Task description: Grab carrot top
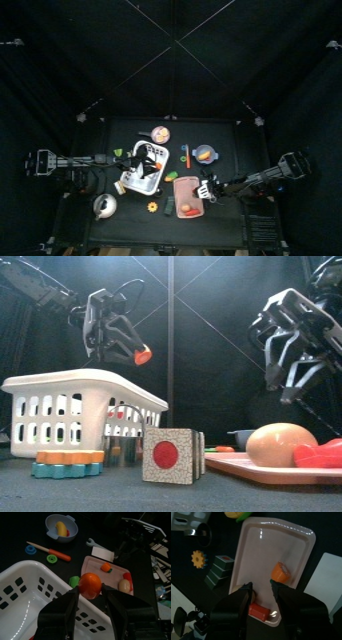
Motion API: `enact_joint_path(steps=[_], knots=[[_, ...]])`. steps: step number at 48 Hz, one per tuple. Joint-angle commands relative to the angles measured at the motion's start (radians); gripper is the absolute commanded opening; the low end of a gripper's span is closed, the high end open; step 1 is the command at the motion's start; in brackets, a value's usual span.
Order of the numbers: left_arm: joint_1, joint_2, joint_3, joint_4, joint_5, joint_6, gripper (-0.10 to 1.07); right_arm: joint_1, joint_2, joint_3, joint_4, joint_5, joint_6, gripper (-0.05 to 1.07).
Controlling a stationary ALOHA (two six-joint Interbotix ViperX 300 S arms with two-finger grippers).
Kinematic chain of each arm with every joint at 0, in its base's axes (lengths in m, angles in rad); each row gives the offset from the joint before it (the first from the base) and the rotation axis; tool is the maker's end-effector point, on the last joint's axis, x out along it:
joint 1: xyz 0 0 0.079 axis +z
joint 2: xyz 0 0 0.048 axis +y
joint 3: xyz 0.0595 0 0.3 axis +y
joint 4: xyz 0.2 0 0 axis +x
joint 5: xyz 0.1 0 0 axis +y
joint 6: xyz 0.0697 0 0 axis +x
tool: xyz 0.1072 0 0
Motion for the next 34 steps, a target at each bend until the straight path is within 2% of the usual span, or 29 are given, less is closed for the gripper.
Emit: enact_joint_path(steps=[1, 11, 19, 34], knots=[[0.002, -0.005, -0.008, 0.018, -0.003, 0.002, 0.73, -0.002, 0.017, -0.003, -0.015, -0.028, 0.032, 0.81], [-0.002, -0.003, 0.035, 0.018, 0.02, -0.002, 0.73, -0.005, 0.032, -0.011, 0.008, -0.026, 0.049, 0.92], [-0.005, -0.012, 0.04, 0.021, 0.041, 0.0, 0.73, -0.034, 0.055, 0.003, 0.066, -0.025, 0.046, 0.93], [-0.005, -0.012, 0.055, 0.017, 0.058, -0.002, 0.73, -0.064, 0.149, -0.011, 0.067, -0.063, 0.034, 0.93]])
